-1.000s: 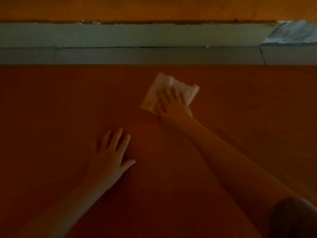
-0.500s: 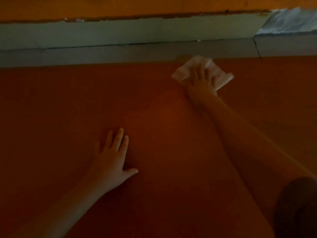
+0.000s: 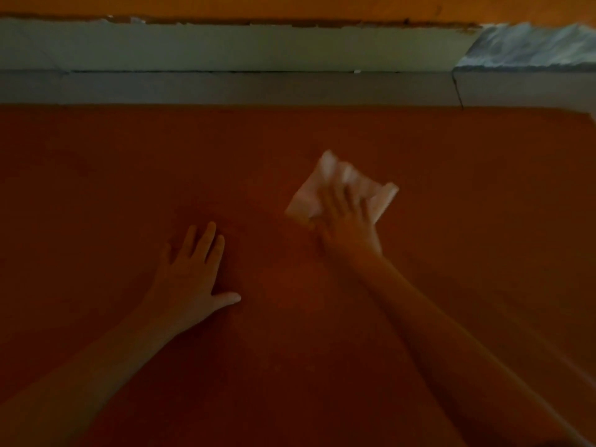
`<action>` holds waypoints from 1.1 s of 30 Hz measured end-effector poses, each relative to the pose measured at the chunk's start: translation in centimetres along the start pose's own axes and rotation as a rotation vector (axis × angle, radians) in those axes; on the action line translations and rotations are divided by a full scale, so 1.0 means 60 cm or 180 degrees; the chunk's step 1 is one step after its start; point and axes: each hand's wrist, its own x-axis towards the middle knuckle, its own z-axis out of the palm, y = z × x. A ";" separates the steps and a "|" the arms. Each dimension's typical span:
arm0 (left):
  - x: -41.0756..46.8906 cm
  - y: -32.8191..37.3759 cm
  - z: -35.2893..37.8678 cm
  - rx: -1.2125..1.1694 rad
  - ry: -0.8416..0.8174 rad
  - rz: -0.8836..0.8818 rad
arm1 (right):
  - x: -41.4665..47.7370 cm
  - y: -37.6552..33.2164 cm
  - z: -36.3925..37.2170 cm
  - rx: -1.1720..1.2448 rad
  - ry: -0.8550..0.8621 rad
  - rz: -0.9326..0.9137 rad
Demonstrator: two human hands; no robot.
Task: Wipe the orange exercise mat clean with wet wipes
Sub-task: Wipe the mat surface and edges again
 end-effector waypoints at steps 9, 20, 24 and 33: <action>-0.027 0.008 0.006 0.0030 0.0053 -0.0032 | -0.158 0.084 0.008 0.0298 -0.0351 0.0179; -0.114 0.028 0.039 -0.0036 -0.0406 0.0189 | -0.294 -0.014 0.007 0.0643 -0.1008 -0.0650; -0.154 0.042 0.046 -0.0313 -0.0542 0.0158 | -0.319 0.028 0.003 0.0247 -0.1006 -0.0368; -0.239 0.084 0.077 -0.0639 -0.0650 -0.0066 | -0.412 -0.017 -0.006 0.0785 -0.1097 -0.0799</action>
